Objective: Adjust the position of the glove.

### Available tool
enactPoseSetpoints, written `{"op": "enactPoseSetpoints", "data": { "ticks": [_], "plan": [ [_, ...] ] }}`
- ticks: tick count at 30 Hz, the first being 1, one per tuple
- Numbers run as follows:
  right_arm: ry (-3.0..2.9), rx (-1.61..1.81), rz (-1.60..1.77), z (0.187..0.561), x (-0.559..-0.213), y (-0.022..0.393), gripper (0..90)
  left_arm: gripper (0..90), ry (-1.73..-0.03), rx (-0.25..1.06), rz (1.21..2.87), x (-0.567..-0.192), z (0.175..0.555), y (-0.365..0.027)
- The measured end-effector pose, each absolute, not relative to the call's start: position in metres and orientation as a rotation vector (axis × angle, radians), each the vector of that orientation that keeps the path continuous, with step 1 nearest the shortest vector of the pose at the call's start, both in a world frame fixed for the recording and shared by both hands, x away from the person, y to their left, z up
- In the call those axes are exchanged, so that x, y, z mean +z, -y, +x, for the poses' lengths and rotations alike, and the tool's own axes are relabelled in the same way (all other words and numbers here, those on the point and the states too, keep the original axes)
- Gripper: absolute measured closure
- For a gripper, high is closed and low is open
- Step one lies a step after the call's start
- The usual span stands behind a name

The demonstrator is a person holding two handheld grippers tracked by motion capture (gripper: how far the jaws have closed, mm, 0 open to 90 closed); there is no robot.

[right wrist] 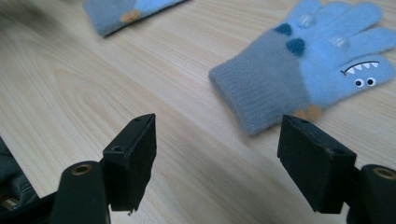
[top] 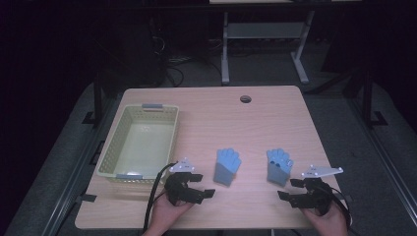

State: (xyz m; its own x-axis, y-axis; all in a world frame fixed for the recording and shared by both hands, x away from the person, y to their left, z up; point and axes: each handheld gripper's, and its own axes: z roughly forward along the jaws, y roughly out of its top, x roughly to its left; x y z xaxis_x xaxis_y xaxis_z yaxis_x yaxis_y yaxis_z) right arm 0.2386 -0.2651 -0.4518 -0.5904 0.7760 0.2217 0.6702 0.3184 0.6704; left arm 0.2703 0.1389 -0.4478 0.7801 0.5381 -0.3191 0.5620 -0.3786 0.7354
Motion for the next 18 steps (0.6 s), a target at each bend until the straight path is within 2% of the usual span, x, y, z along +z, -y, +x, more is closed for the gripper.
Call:
{"op": "enactPoseSetpoints", "data": {
  "ticks": [18],
  "plan": [
    [-2.440,1.142,1.330,0.250,-0.447,0.258,26.3,21.5,-0.817,-0.045,2.036,-0.444,0.268,-0.138]
  ]
}}
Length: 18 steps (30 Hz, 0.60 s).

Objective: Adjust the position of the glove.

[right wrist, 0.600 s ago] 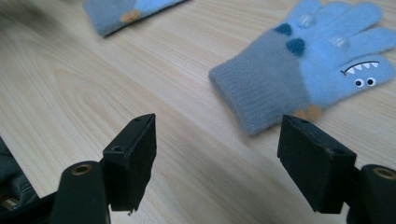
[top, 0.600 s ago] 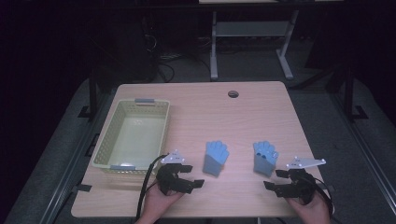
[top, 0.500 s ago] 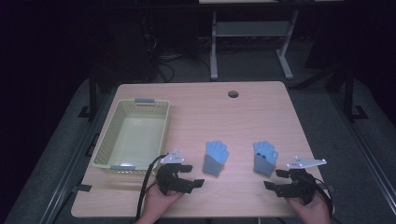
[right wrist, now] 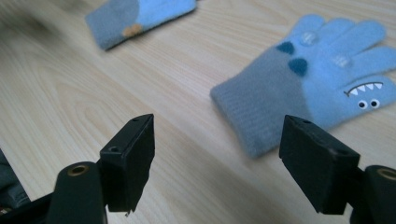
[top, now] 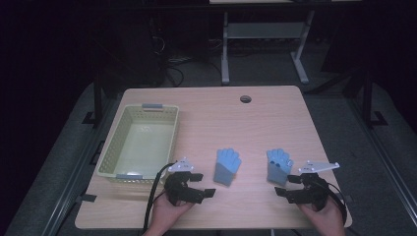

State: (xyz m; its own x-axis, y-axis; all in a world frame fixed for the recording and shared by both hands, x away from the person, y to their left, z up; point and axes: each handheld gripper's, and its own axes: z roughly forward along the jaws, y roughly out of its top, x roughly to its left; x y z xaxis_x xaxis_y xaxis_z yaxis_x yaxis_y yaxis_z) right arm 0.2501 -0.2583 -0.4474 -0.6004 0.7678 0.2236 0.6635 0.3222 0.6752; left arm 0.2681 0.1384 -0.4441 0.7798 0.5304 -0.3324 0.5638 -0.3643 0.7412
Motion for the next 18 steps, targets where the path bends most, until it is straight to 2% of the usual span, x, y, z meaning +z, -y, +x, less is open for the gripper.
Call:
{"op": "enactPoseSetpoints", "data": {
  "ticks": [18],
  "plan": [
    [-2.468,1.070,1.333,0.281,-0.433,0.254,26.8,21.1,-0.827,-0.044,2.013,-0.442,0.268,-0.142]
  ]
}}
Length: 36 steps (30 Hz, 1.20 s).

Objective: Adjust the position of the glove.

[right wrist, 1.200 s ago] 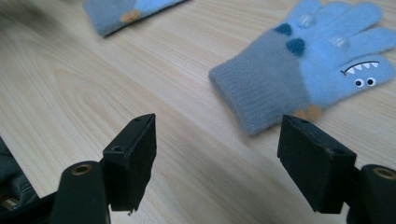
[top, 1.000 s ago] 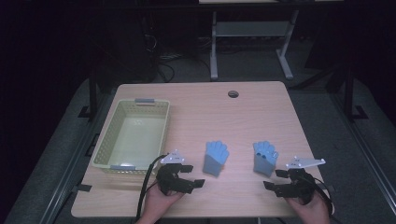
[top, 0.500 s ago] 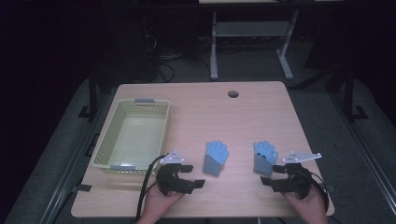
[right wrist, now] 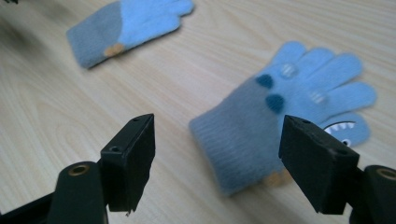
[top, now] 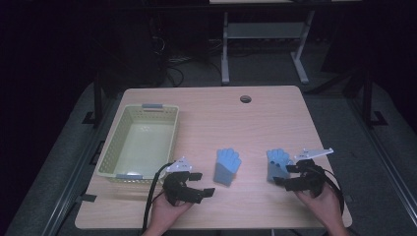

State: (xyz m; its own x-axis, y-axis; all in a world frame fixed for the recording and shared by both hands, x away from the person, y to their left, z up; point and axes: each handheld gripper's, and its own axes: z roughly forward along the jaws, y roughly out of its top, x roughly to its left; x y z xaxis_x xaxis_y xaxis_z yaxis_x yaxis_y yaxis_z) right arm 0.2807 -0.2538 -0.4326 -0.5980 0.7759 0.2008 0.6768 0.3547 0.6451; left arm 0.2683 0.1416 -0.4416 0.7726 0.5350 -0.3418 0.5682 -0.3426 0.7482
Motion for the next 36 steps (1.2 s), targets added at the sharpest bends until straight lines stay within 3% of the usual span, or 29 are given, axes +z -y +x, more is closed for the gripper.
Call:
{"op": "enactPoseSetpoints", "data": {
  "ticks": [9,36],
  "plan": [
    [-2.479,1.019,1.345,0.298,-0.427,0.251,28.5,20.8,-0.832,-0.052,1.997,-0.441,0.269,-0.143],
    [-2.590,0.757,1.437,0.338,-0.444,0.245,53.5,21.1,-0.834,-0.068,1.984,-0.442,0.272,-0.147]
  ]
}}
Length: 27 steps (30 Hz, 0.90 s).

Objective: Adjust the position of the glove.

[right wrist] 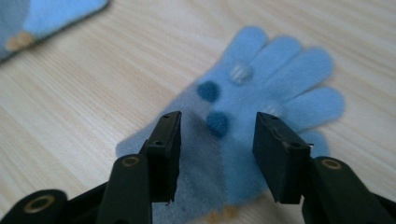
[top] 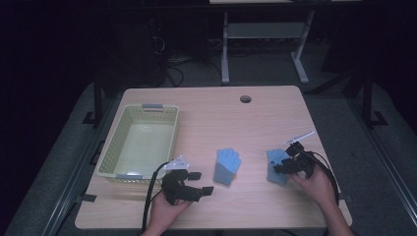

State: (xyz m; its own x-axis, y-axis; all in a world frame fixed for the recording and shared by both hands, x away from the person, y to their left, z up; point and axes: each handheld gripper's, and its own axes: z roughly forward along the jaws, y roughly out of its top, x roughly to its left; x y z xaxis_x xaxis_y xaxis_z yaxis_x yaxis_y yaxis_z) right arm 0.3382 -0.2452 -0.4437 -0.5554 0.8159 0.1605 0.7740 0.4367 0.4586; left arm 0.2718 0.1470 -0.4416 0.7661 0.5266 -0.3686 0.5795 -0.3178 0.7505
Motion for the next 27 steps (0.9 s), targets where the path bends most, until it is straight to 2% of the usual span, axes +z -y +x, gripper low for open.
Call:
{"op": "enactPoseSetpoints", "data": {
  "ticks": [2,3,4,5,6,7,8,10,16,27],
  "plan": [
    [-2.595,0.696,1.388,0.339,-0.447,0.240,61.1,21.2,-0.848,-0.080,1.974,-0.443,0.272,-0.147],
    [-2.595,0.696,1.388,0.339,-0.447,0.240,61.1,21.2,-0.848,-0.080,1.974,-0.443,0.272,-0.147],
    [-2.584,0.676,1.373,0.339,-0.447,0.239,66.9,21.4,-0.848,-0.082,1.973,-0.442,0.272,-0.147],
    [-2.584,0.676,1.373,0.339,-0.447,0.239,66.9,21.4,-0.848,-0.082,1.973,-0.442,0.272,-0.147],
    [-2.578,0.667,1.366,0.339,-0.447,0.239,73.2,21.5,-0.848,-0.082,1.970,-0.442,0.271,-0.147],
    [-2.578,0.667,1.366,0.339,-0.447,0.239,73.2,21.5,-0.848,-0.082,1.970,-0.442,0.271,-0.147],
    [-2.580,0.669,1.376,0.339,-0.447,0.240,79.6,21.6,-0.850,-0.082,1.970,-0.442,0.271,-0.147],
    [-2.581,0.666,1.375,0.340,-0.447,0.240,82.2,21.8,-0.851,-0.078,1.973,-0.442,0.271,-0.148],
    [-2.560,0.732,1.464,0.340,-0.440,0.243,83.9,22.2,-0.841,-0.071,1.970,-0.441,0.270,-0.147],
    [-2.547,0.774,1.367,0.336,-0.409,0.219,83.9,22.3,-0.849,-0.052,1.951,-0.439,0.269,-0.150]
  ]
}}
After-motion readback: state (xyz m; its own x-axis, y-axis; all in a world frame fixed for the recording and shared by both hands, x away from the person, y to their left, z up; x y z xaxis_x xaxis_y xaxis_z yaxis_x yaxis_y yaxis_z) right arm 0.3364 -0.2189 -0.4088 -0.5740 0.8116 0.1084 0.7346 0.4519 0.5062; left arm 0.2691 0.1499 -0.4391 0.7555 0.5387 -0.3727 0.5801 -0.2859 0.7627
